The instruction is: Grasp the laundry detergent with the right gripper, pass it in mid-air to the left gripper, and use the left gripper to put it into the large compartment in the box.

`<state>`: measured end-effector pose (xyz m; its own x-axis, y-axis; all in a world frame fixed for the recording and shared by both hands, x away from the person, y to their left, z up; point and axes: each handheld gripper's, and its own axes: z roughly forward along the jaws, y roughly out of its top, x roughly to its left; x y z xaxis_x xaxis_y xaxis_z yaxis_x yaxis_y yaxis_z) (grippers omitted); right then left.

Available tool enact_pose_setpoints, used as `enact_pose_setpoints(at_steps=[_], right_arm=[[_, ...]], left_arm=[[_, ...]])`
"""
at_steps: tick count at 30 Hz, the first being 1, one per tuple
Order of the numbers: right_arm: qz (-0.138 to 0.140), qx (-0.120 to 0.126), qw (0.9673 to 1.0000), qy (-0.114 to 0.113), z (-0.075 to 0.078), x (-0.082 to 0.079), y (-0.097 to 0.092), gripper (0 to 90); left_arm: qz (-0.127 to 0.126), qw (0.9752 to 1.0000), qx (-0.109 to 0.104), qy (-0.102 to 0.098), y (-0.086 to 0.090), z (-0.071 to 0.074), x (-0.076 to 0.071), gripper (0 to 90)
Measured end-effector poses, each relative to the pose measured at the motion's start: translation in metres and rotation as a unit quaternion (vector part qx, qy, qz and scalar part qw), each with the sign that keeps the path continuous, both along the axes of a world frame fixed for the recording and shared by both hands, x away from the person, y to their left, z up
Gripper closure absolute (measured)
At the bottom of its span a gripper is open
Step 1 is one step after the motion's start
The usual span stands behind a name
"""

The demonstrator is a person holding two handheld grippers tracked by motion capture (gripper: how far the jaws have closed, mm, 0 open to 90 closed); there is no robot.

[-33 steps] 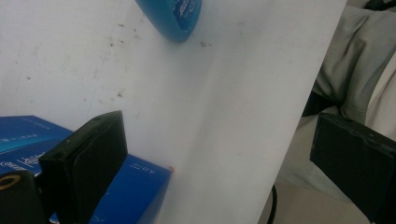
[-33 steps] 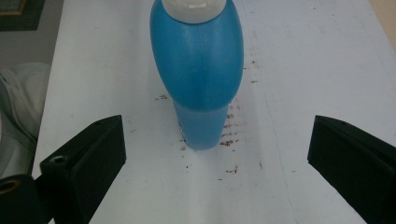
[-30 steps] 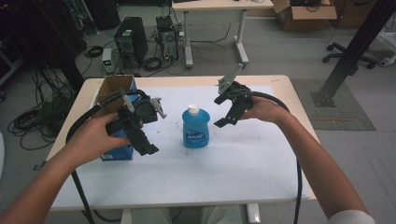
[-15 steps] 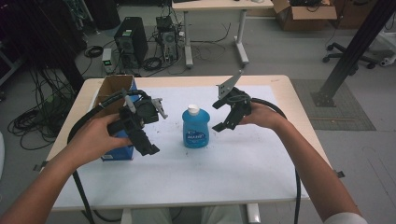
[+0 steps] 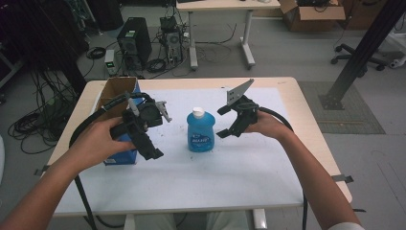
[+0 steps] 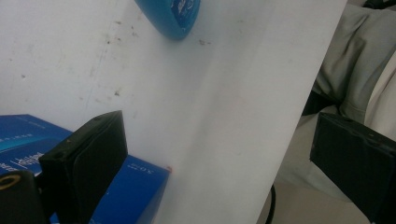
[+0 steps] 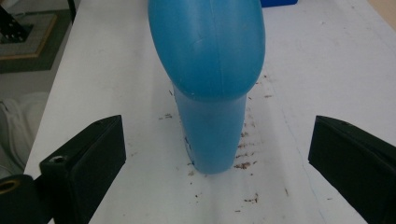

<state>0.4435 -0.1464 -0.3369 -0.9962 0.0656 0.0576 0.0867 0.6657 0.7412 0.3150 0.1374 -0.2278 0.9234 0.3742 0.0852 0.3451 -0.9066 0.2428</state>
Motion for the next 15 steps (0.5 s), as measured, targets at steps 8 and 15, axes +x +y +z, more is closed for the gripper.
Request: enact_pose_setpoints(at_steps=[8, 15], right_arm=[[-0.006, 0.033, 0.9994, 0.005, -0.009, -0.001, -0.003, 3.5], [-0.012, 0.053, 0.9985, 0.007, -0.016, -0.001, -0.006, 3.7]], left_arm=[[0.001, 1.0000, 0.000, -0.001, 0.001, 0.000, 0.000, 4.4], [0.002, 1.0000, 0.000, -0.001, 0.002, 0.000, -0.001, 4.4]])
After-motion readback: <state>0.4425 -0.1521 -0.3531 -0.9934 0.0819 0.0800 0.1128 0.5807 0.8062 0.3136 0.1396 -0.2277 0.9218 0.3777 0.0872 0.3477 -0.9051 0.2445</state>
